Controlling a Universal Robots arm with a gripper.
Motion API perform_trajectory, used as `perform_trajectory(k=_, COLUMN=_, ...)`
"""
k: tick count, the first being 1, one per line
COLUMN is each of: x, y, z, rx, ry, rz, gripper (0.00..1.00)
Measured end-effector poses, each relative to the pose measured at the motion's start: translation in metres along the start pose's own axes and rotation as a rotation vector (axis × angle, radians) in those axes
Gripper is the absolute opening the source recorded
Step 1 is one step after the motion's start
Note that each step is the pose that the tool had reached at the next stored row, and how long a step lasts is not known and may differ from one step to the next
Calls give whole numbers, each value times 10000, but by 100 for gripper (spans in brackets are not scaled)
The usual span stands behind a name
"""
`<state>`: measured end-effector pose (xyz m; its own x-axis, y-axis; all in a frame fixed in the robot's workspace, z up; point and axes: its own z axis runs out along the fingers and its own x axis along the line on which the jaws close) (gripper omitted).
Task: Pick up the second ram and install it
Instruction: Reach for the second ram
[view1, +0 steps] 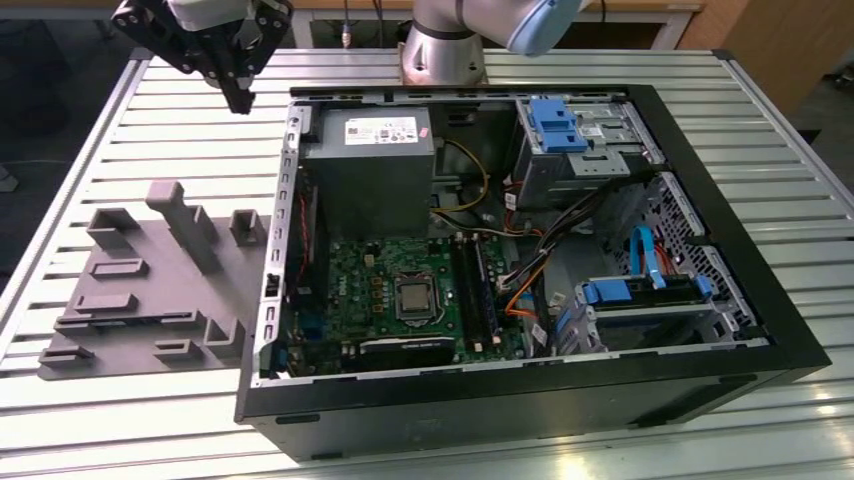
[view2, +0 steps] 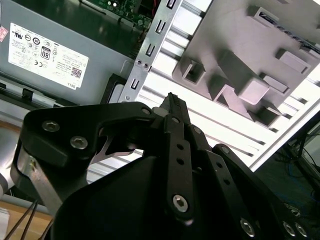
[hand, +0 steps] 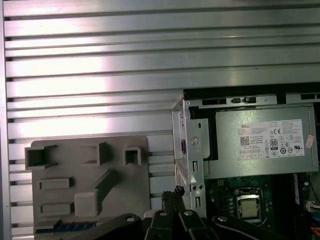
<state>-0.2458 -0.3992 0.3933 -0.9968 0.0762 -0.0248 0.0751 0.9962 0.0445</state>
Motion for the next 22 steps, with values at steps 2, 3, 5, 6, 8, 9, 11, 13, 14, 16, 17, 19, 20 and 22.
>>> perform_trajectory(k=2, x=11, y=-1, z=-1, rx=1, ry=1, rz=0, gripper=11)
perform_trajectory(k=3, x=16, y=-1, z=-1, rx=0, ry=0, rz=0, gripper=11)
perform_trajectory(k=5, x=30, y=-2, z=-1, rx=1, ry=1, rz=0, gripper=11)
perform_trajectory(k=6, x=36, y=-2, z=-1, rx=0, ry=1, rz=0, gripper=11)
perform_trajectory(k=8, x=48, y=-3, z=-1, rx=0, ry=0, rz=0, gripper=11)
perform_trajectory(k=9, x=54, y=-4, z=-1, rx=0, ry=0, rz=0, gripper=11)
perform_trajectory(k=11, x=67, y=-5, z=-2, rx=1, ry=1, rz=0, gripper=11)
perform_trajectory(k=13, x=80, y=-6, z=-3, rx=1, ry=1, rz=0, gripper=11)
perform_trajectory(k=14, x=88, y=-6, z=-3, rx=1, ry=1, rz=0, gripper=11)
perform_trajectory(k=16, x=101, y=-7, z=-3, rx=1, ry=1, rz=0, gripper=11)
perform_trajectory(k=17, x=108, y=-8, z=-3, rx=0, ry=0, rz=0, gripper=11)
perform_trajectory(k=19, x=122, y=-9, z=-4, rx=1, ry=1, rz=-1, gripper=11)
perform_trajectory(k=20, x=129, y=-10, z=-4, rx=1, ry=1, rz=0, gripper=11)
perform_trajectory(k=22, x=143, y=-11, z=-4, rx=0, ry=1, rz=0, gripper=11)
